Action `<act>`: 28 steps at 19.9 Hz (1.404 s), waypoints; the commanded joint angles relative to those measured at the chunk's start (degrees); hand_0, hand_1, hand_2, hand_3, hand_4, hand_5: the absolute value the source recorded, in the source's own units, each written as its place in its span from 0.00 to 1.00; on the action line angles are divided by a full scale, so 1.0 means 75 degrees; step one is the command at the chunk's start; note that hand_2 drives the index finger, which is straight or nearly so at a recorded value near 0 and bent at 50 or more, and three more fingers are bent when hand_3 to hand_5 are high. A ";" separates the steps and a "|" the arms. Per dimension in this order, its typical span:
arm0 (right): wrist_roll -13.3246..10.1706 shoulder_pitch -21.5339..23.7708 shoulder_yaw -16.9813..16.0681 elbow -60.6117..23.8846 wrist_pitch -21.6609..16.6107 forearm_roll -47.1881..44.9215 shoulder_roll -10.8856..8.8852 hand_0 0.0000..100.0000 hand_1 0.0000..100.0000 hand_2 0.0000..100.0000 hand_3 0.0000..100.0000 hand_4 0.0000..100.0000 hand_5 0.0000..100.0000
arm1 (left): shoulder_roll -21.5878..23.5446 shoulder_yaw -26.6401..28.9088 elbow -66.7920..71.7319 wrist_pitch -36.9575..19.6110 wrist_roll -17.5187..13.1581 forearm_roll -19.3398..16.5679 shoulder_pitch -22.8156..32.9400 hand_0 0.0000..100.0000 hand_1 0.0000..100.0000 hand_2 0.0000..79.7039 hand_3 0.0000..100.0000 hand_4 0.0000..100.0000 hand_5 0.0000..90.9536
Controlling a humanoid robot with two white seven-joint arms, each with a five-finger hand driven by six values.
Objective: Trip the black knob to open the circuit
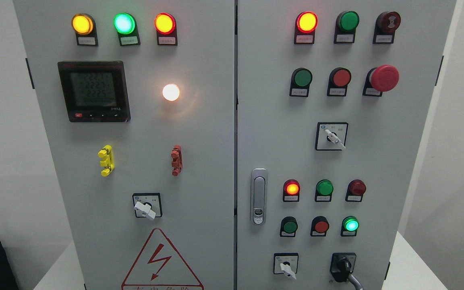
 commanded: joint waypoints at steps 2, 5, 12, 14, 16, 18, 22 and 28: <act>-0.0027 0.0022 -0.0049 0.0024 0.0021 0.0000 -0.0030 0.00 0.04 0.05 1.00 0.93 0.84 | 0.0000 -0.0001 -0.0191 -0.0004 0.0000 0.0000 0.0000 0.12 0.39 0.00 0.00 0.00 0.00; -0.0027 0.0092 -0.0072 0.0001 0.0009 0.0000 -0.0030 0.00 0.04 0.05 1.00 0.92 0.82 | 0.0000 -0.0001 -0.0191 -0.0004 0.0000 0.0000 0.0000 0.12 0.39 0.00 0.00 0.00 0.00; -0.0038 0.0280 -0.0118 -0.0093 -0.0014 0.0000 -0.0089 0.00 0.04 0.04 1.00 0.90 0.77 | 0.0000 -0.0001 -0.0191 -0.0004 0.0000 0.0000 0.0000 0.12 0.39 0.00 0.00 0.00 0.00; -0.0038 0.0374 -0.0189 -0.0151 -0.0014 0.0000 -0.0089 0.00 0.04 0.04 1.00 0.89 0.76 | 0.0000 -0.0001 -0.0191 -0.0004 0.0000 0.0000 0.0000 0.12 0.39 0.00 0.00 0.00 0.00; -0.0027 0.0444 -0.0201 -0.0222 -0.0038 0.0000 -0.0089 0.00 0.04 0.04 0.99 0.88 0.74 | 0.0000 0.0011 -0.0191 -0.0004 0.0000 0.0000 0.0000 0.12 0.39 0.00 0.00 0.00 0.00; -0.0027 0.0549 -0.0248 -0.0327 -0.0038 0.0000 -0.0089 0.00 0.04 0.03 0.97 0.85 0.72 | 0.0000 -0.0001 -0.0191 -0.0004 0.0000 0.0000 0.0000 0.12 0.39 0.00 0.00 0.00 0.00; -0.0003 0.0760 -0.0318 -0.0573 -0.0038 0.0000 -0.0089 0.00 0.04 0.02 0.92 0.75 0.62 | 0.0000 -0.0001 -0.0191 -0.0004 0.0000 0.0000 0.0000 0.12 0.39 0.00 0.00 0.00 0.00; 0.0055 0.1287 -0.0400 -0.1135 -0.0038 -0.0012 -0.0089 0.00 0.04 0.02 0.50 0.41 0.36 | 0.0000 -0.0001 -0.0191 -0.0004 0.0000 0.0000 0.0000 0.12 0.39 0.00 0.00 0.00 0.00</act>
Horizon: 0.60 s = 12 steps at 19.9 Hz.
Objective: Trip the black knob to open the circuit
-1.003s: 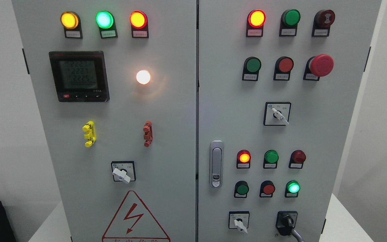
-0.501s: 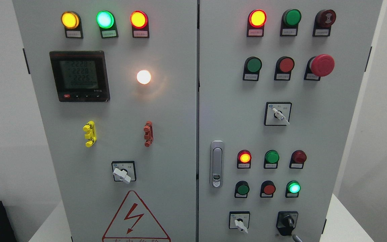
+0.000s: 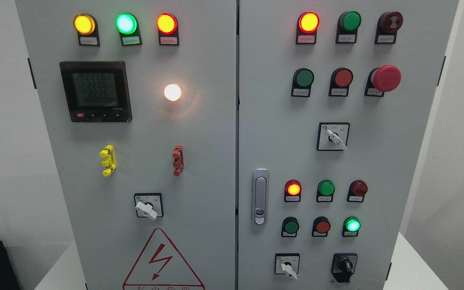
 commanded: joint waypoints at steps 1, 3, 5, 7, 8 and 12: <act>0.0233 0.0541 -0.0157 -0.0755 -0.0001 -0.0009 -0.0012 0.00 0.04 0.02 0.37 0.32 0.30 | 0.0000 -0.0002 -0.0191 -0.0002 0.0001 0.0011 0.0000 0.12 0.39 0.00 0.00 0.00 0.00; 0.0387 0.0787 -0.0169 -0.1013 -0.0001 0.0003 0.0011 0.00 0.03 0.02 0.25 0.22 0.23 | 0.0000 -0.0002 -0.0191 -0.0002 0.0001 -0.0001 0.0000 0.12 0.39 0.00 0.00 0.00 0.00; 0.0399 0.1010 -0.0192 -0.1224 -0.0001 -0.0009 0.0035 0.00 0.03 0.01 0.12 0.12 0.13 | 0.0000 -0.0002 -0.0191 0.0010 0.0001 -0.0001 0.0000 0.12 0.39 0.00 0.00 0.00 0.00; 0.0399 0.1151 -0.0239 -0.1342 -0.0001 -0.0009 0.0035 0.00 0.03 0.00 0.08 0.06 0.09 | 0.0000 -0.0002 -0.0191 -0.0002 0.0001 -0.0001 0.0000 0.12 0.39 0.00 0.00 0.00 0.00; 0.0410 0.1209 -0.0239 -0.1400 -0.0001 -0.0009 0.0046 0.00 0.02 0.00 0.06 0.03 0.05 | 0.0000 -0.0002 -0.0191 -0.0002 0.0001 -0.0001 0.0000 0.12 0.39 0.00 0.00 0.00 0.00; 0.0480 0.1456 -0.0321 -0.1623 -0.0013 0.0003 0.0047 0.00 0.02 0.00 0.02 0.00 0.00 | 0.0000 -0.0002 -0.0191 -0.0001 0.0001 -0.0001 0.0000 0.12 0.39 0.00 0.00 0.00 0.00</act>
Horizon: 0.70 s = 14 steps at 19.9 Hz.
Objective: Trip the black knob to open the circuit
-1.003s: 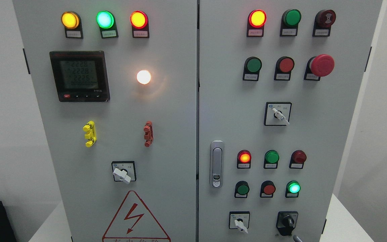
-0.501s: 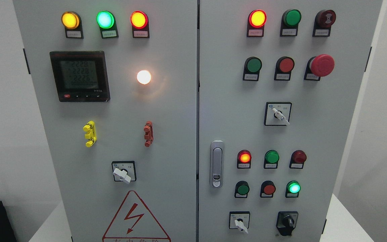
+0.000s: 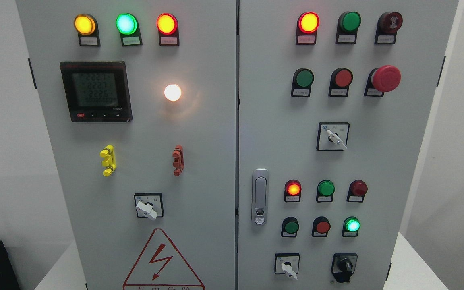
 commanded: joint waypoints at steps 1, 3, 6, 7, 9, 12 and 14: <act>0.0082 0.0433 -0.0126 -0.0764 -0.0020 0.0007 0.0027 0.00 0.01 0.00 0.01 0.00 0.00 | 0.0000 -0.0001 -0.0191 -0.0002 0.0001 -0.0001 0.0000 0.12 0.39 0.00 0.00 0.00 0.00; 0.0094 0.0468 -0.0137 -0.0787 -0.0079 0.0007 0.0039 0.00 0.01 0.00 0.00 0.00 0.00 | 0.0000 -0.0001 -0.0191 0.0010 0.0001 -0.0001 0.0000 0.12 0.39 0.00 0.00 0.00 0.00; 0.0094 0.0480 -0.0126 -0.0799 -0.0079 0.0007 0.0039 0.00 0.00 0.00 0.00 0.00 0.00 | 0.0000 -0.0001 -0.0191 -0.0002 0.0001 -0.0001 0.0000 0.12 0.39 0.00 0.00 0.00 0.00; 0.0094 0.0480 -0.0126 -0.0811 -0.0091 0.0007 0.0039 0.00 0.00 0.00 0.00 0.00 0.00 | 0.0000 -0.0001 -0.0191 -0.0002 0.0001 0.0011 0.0000 0.12 0.39 0.00 0.00 0.00 0.00; 0.0094 0.0526 -0.0126 -0.0811 -0.0091 0.0007 0.0039 0.00 0.00 0.00 0.00 0.00 0.00 | 0.0000 0.0011 -0.0191 -0.0002 0.0001 0.0011 0.0000 0.12 0.39 0.00 0.00 0.00 0.00; 0.0106 0.0585 -0.0114 -0.0811 -0.0091 0.0007 0.0062 0.00 0.00 0.00 0.00 0.00 0.00 | 0.0000 -0.0001 -0.0191 -0.0002 0.0001 -0.0001 0.0000 0.12 0.39 0.00 0.00 0.00 0.00; 0.0117 0.0620 -0.0114 -0.0811 -0.0091 0.0007 0.0062 0.00 0.00 0.00 0.00 0.00 0.00 | 0.0000 -0.0001 -0.0191 -0.0002 0.0001 -0.0001 0.0000 0.12 0.39 0.00 0.00 0.00 0.00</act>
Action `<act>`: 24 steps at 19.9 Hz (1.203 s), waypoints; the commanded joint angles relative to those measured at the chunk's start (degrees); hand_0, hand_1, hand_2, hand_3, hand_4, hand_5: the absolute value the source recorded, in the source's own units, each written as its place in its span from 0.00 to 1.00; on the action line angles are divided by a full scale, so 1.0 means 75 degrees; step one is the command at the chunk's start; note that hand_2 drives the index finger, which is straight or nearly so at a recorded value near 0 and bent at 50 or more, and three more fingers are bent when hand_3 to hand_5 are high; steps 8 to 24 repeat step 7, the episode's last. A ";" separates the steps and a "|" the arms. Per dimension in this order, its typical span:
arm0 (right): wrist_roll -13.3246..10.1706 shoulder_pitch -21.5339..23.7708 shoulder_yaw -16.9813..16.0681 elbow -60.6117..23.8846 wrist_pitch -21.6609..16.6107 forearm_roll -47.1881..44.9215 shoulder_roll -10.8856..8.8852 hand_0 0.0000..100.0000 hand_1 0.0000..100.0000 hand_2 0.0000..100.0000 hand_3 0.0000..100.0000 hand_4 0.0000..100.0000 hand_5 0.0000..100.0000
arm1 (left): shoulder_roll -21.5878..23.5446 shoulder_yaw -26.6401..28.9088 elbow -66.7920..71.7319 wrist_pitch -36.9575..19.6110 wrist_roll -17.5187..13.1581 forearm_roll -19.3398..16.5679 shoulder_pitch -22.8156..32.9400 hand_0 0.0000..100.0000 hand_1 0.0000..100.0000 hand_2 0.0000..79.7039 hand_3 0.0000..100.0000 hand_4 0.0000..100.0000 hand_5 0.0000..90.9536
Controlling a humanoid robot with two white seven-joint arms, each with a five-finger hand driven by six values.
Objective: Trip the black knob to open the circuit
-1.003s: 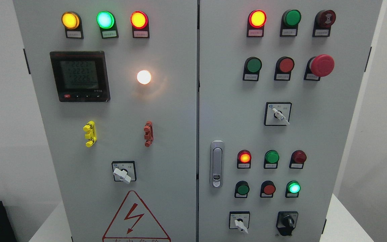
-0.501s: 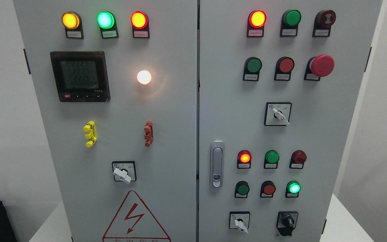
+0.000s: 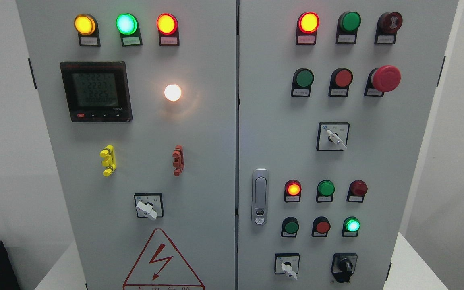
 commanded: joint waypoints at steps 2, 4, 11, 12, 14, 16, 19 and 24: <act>0.0005 0.0125 0.0073 -0.0233 0.0000 0.0000 0.0028 0.00 0.00 0.00 0.00 0.00 0.00 | 0.0000 -0.0001 -0.0191 -0.0001 0.0000 -0.0002 0.0000 0.12 0.39 0.00 0.00 0.00 0.00; 0.0005 0.0136 0.0084 -0.0233 0.0000 0.0000 0.0040 0.00 0.00 0.00 0.00 0.00 0.00 | 0.0000 0.0011 -0.0191 -0.0001 0.0000 -0.0002 0.0000 0.12 0.39 0.00 0.00 0.00 0.00; 0.0017 0.0148 0.0096 -0.0221 0.0000 0.0000 0.0040 0.00 0.00 0.00 0.00 0.00 0.00 | 0.0000 -0.0001 -0.0191 0.0011 0.0000 -0.0002 0.0000 0.12 0.39 0.00 0.00 0.00 0.00; 0.0017 0.0148 0.0096 -0.0221 0.0000 0.0000 0.0040 0.00 0.00 0.00 0.00 0.00 0.00 | 0.0000 -0.0001 -0.0191 0.0011 0.0000 -0.0002 0.0000 0.12 0.39 0.00 0.00 0.00 0.00; 0.0017 0.0148 0.0096 -0.0221 0.0000 0.0000 0.0040 0.00 0.00 0.00 0.00 0.00 0.00 | 0.0000 -0.0001 -0.0191 0.0011 0.0000 -0.0002 0.0000 0.12 0.39 0.00 0.00 0.00 0.00; 0.0017 0.0148 0.0096 -0.0221 0.0000 0.0000 0.0040 0.00 0.00 0.00 0.00 0.00 0.00 | 0.0000 -0.0001 -0.0191 0.0011 0.0000 -0.0002 0.0000 0.12 0.39 0.00 0.00 0.00 0.00; 0.0017 0.0148 0.0096 -0.0221 0.0000 0.0000 0.0040 0.00 0.00 0.00 0.00 0.00 0.00 | 0.0000 -0.0001 -0.0191 0.0011 0.0000 -0.0002 0.0000 0.12 0.39 0.00 0.00 0.00 0.00; 0.0017 0.0148 0.0096 -0.0221 0.0000 0.0000 0.0040 0.00 0.00 0.00 0.00 0.00 0.00 | 0.0000 -0.0001 -0.0191 0.0011 0.0000 -0.0002 0.0000 0.12 0.39 0.00 0.00 0.00 0.00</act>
